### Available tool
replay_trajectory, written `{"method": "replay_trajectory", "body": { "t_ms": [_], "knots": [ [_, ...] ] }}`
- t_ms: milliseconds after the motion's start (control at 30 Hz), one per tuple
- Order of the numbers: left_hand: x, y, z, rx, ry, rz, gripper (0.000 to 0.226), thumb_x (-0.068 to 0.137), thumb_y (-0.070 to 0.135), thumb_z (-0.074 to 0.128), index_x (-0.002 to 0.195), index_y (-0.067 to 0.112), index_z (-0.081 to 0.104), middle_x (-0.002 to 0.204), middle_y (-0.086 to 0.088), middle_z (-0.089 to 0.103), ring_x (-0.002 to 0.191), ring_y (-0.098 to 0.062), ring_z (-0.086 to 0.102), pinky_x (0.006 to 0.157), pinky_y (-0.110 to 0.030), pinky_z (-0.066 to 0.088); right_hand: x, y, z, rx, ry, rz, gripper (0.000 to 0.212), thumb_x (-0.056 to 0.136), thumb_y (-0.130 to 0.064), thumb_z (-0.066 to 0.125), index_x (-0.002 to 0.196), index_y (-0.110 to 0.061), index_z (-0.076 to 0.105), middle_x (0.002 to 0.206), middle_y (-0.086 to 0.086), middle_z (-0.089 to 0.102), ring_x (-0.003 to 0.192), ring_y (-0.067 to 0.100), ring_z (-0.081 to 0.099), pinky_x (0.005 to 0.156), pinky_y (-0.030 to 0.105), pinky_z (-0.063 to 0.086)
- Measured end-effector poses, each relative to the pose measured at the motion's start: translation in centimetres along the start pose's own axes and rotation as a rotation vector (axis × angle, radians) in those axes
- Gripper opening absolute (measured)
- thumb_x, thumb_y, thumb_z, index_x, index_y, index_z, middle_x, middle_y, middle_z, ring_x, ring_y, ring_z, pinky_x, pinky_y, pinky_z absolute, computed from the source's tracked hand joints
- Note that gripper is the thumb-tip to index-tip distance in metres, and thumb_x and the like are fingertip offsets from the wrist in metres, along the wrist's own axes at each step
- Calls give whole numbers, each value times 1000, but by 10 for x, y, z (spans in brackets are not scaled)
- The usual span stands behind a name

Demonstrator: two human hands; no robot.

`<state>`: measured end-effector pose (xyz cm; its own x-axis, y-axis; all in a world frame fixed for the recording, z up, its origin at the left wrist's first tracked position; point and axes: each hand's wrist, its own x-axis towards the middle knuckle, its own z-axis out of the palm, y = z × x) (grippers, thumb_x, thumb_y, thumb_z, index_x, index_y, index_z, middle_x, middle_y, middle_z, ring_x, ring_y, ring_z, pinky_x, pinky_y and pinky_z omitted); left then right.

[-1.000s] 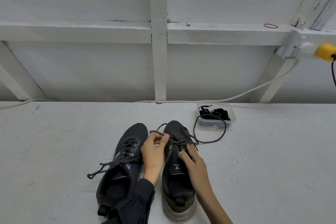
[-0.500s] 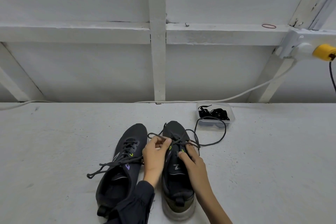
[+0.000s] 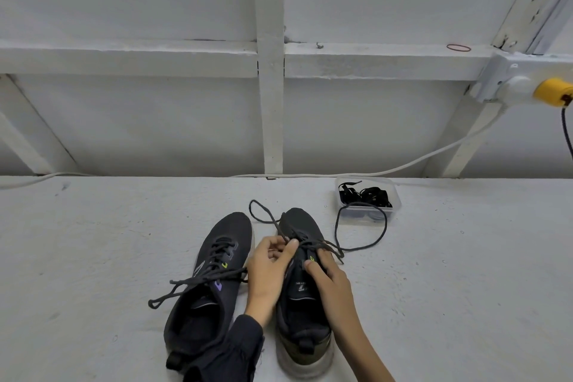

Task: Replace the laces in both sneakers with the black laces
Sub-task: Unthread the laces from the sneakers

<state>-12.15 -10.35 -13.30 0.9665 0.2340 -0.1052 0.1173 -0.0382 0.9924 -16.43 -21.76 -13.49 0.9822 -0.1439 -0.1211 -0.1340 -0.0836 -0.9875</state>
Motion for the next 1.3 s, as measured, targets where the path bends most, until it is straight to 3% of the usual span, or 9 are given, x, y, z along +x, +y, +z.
{"method": "replay_trajectory", "body": {
  "t_ms": [133, 233, 367, 533, 633, 800, 900, 1100, 1300],
  "knots": [
    [8, 9, -8, 78, 38, 70, 9, 88, 12, 68, 80, 11, 64, 77, 3, 66, 73, -9, 57, 72, -19, 44, -2, -2, -1, -1, 2, 13, 22, 86, -37, 60, 103, -22, 63, 106, -9, 65, 100, 8, 60, 79, 14, 44],
    [16, 34, -15, -39, 153, 153, 14, 91, 16, 65, 78, 17, 61, 77, 7, 62, 66, 3, 51, 69, -14, 42, -3, -2, -1, -4, 0, 22, 23, 85, -38, 59, 105, -27, 63, 108, -12, 66, 102, 8, 60, 81, 15, 44],
    [15, 36, -9, -79, 137, 154, 11, 93, 21, 62, 82, 19, 61, 80, 6, 62, 72, -1, 52, 73, -19, 43, -1, 2, 0, -8, 9, 31, 47, 77, -46, 57, 115, -20, 62, 118, -4, 64, 112, 15, 58, 92, 26, 43],
    [-1, 6, 0, -29, 16, 27, 16, 82, 26, 76, 87, 16, 65, 84, -1, 67, 73, -6, 59, 70, -12, 47, -1, -2, -1, -14, 1, 28, 19, 95, -22, 58, 111, -28, 64, 109, -11, 67, 102, 5, 62, 77, 13, 46],
    [2, 1, -2, 79, -2, 62, 10, 83, 17, 75, 80, 16, 66, 77, 1, 67, 63, 4, 57, 66, -13, 45, -1, -4, -1, -7, 0, 30, 17, 93, -26, 59, 109, -30, 64, 107, -11, 67, 99, 4, 62, 76, 14, 45],
    [11, 25, -10, 12, 152, 196, 13, 89, 14, 68, 76, 15, 64, 74, 4, 64, 63, 4, 53, 64, -9, 41, -4, -3, 0, 7, 2, 43, 39, 79, -44, 57, 112, -26, 64, 115, -7, 67, 105, 8, 61, 82, 16, 45],
    [9, 33, -8, -57, 192, 229, 11, 90, 18, 67, 79, 19, 63, 77, 7, 63, 67, 2, 54, 66, -11, 45, -5, -5, -1, 13, 2, 35, 19, 91, -31, 61, 109, -32, 65, 113, -13, 66, 103, 0, 60, 78, 8, 45],
    [-1, 5, -1, -57, 74, 122, 17, 81, 20, 77, 93, 11, 69, 86, 0, 69, 72, -1, 59, 68, -9, 46, -4, -5, 0, 16, 9, 52, 20, 94, -24, 59, 112, -32, 65, 112, -15, 66, 104, 2, 61, 85, 19, 45],
    [6, -9, -2, 106, 59, 155, 9, 80, 8, 76, 77, 12, 69, 82, -3, 71, 69, -5, 62, 66, -6, 45, -3, -5, 0, -7, 12, 41, 27, 85, -37, 59, 111, -29, 66, 111, -10, 67, 104, 7, 62, 88, 25, 47]
  ]
}}
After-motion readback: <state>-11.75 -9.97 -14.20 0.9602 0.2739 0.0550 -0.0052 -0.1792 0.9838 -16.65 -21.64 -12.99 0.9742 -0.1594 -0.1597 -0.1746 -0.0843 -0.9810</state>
